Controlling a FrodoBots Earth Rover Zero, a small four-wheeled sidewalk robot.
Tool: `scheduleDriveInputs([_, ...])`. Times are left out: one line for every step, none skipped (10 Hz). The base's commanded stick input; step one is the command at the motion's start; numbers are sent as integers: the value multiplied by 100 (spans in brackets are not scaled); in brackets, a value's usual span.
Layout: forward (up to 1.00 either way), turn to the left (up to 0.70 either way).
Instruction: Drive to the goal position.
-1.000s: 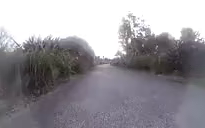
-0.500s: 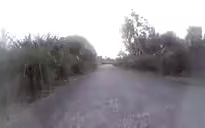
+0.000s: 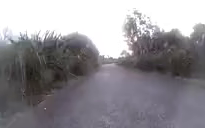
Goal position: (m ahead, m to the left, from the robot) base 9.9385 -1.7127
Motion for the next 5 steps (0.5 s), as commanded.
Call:
scheduleDriveInputs([85, 0])
scheduleDriveInputs([85, 0])
scheduleDriveInputs([85, -34])
scheduleDriveInputs([85, -34])
scheduleDriveInputs([85, -34])
